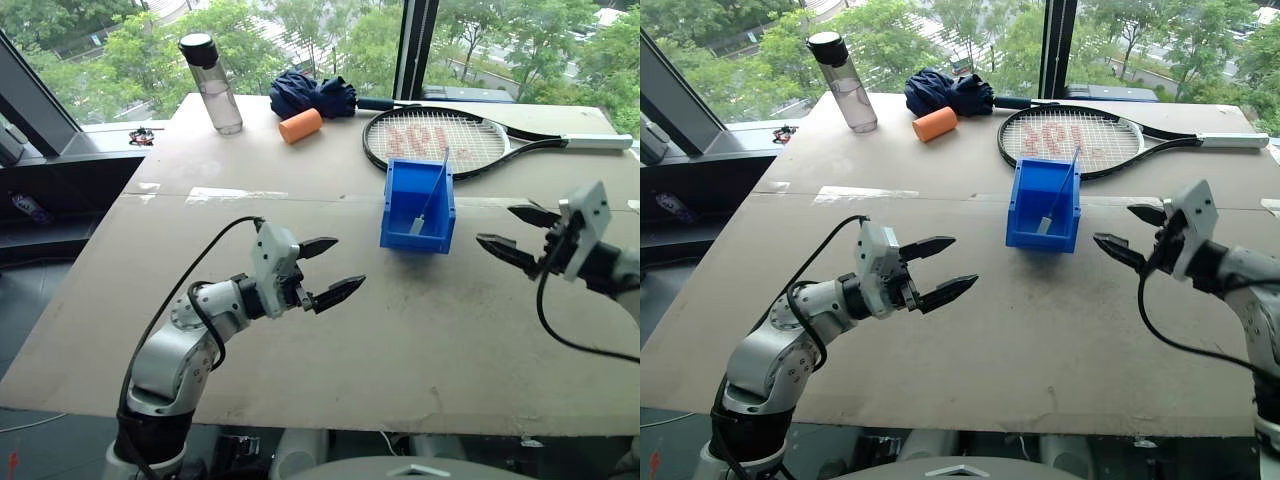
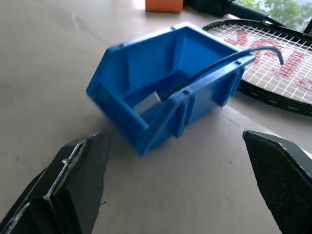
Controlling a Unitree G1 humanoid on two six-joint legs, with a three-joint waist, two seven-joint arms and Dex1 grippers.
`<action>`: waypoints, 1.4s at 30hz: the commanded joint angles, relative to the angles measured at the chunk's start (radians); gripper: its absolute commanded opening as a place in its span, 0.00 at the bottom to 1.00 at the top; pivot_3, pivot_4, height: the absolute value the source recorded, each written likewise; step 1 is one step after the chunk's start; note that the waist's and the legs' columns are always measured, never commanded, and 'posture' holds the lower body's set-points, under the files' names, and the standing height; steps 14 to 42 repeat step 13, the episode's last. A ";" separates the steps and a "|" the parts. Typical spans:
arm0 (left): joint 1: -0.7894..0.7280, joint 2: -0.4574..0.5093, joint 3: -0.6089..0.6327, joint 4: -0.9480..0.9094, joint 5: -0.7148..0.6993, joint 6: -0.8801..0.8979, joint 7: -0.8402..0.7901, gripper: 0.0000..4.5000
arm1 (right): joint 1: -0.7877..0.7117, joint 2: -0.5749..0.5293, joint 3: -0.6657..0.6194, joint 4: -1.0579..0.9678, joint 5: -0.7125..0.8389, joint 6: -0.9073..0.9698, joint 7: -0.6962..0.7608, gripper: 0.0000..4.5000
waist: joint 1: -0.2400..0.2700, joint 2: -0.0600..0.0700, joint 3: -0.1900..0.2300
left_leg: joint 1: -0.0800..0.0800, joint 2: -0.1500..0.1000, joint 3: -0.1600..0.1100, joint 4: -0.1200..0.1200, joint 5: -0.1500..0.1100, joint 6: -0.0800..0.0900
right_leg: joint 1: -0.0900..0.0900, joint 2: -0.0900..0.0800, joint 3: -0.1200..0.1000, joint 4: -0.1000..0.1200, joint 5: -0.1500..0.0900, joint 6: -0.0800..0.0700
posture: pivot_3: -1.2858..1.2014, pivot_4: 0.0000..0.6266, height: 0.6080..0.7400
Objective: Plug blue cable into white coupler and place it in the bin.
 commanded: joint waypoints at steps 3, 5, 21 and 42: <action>0.079 0.079 0.047 -0.020 -0.017 -0.021 -0.046 1.00 | 0.205 0.060 -0.178 -0.027 0.000 -0.194 0.029 0.98 | -0.020 0.007 0.005 | 0.001 0.000 0.004 0.000 0.000 0.000 | -0.001 0.000 0.007 0.000 -0.001 0.000 | 0.52 0.24 1.00; 0.116 0.112 0.071 -0.013 -0.009 -0.031 -0.060 1.00 | 0.288 0.092 -0.223 -0.047 -0.008 -0.229 0.008 0.98 | -0.025 0.005 0.004 | 0.001 0.000 0.005 0.001 0.000 0.000 | -0.001 -0.001 0.008 0.000 -0.001 0.000 | 0.52 0.24 1.00; 0.241 0.194 0.161 -0.045 -0.072 -0.008 -0.116 1.00 | 0.433 0.119 -0.319 -0.123 0.043 -0.250 -0.007 0.98 | -0.022 0.005 0.005 | 0.000 0.004 0.004 0.001 0.000 0.000 | -0.004 -0.003 0.009 0.000 -0.001 0.000 | 0.52 0.24 1.00; 0.241 0.194 0.161 -0.045 -0.072 -0.008 -0.116 1.00 | 0.433 0.119 -0.319 -0.123 0.043 -0.250 -0.007 0.98 | -0.022 0.005 0.005 | 0.000 0.004 0.004 0.001 0.000 0.000 | -0.004 -0.003 0.009 0.000 -0.001 0.000 | 0.52 0.24 1.00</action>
